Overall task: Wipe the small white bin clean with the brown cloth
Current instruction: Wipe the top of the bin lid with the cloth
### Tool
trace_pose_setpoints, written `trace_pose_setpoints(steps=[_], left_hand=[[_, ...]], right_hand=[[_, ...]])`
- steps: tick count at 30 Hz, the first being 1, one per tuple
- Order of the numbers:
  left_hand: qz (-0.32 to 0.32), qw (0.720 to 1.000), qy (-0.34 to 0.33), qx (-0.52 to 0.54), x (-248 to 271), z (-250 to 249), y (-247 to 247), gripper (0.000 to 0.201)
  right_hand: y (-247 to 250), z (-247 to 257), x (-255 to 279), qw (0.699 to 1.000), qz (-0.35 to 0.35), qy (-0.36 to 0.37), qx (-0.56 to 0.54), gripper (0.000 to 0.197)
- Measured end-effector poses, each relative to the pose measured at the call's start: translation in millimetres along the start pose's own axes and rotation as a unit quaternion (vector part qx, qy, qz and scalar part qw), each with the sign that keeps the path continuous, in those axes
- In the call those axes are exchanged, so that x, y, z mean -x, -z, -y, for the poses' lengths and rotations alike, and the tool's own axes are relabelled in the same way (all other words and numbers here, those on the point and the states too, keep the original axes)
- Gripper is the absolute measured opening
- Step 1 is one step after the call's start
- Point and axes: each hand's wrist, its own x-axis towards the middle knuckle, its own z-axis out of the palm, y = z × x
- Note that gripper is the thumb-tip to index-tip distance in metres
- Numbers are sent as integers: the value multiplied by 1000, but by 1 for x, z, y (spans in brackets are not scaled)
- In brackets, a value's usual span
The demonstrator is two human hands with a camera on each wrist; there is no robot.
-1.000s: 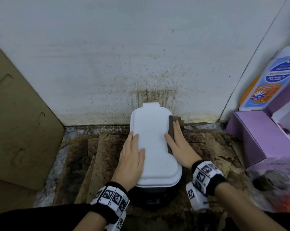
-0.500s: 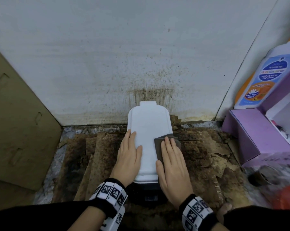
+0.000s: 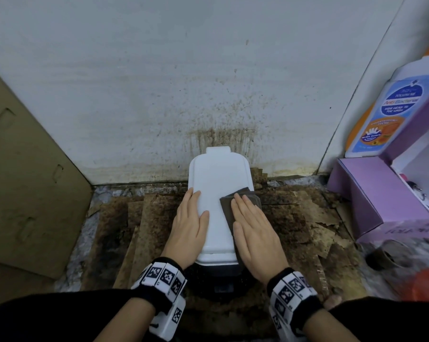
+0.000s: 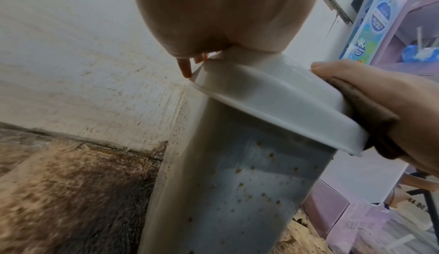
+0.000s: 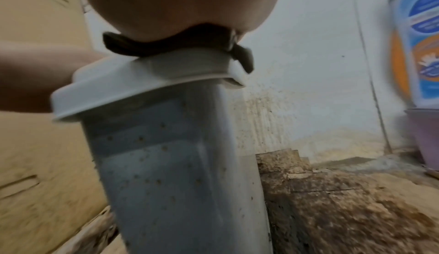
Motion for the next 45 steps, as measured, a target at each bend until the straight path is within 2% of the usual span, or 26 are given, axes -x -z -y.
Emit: trace_pose_setpoints(steps=[4,7,13,18,25,30,34,36,38,41,43,45], left_hand=[[7,1000,4,-5,-1,0,1,55],[10,1000,5,-9,0,-1,1,55],[6,1000,10,-6,0,-2,1,55],[-8,1000,8,-5,1,-2,-2,54],[5,1000,1,-8,2,-1,1,56],[9,1000,9,2,1,0,1,56],[13,1000,10,5,2,0,2,56],[14,1000,10,6,2,-1,3,56],[15,1000,13,9,2,-1,3,55],[18,1000,16,13,2,-2,4,55],[23,999,21,15,2,-2,4,55],[31,999,23,14,3,-3,6,56]], right_hand=[[6,-15,-11,995,49,-13,-86,51],[7,-17,-24,991,72,-29,-106,53],[-5,-8,-29,997,39,-37,-57,56],[-13,20,-7,998,1,-30,63,58],[-12,20,3,996,1,-7,85,61],[-11,19,-1,996,-21,-76,50,63],[-8,15,-3,990,-11,-128,-52,66],[-4,11,-4,978,1,-159,-134,67],[2,4,-8,952,32,-204,-224,68],[10,-8,-14,900,84,-270,-331,67],[9,-15,-14,869,78,-293,-391,66],[4,-20,-13,817,53,-318,-478,66]])
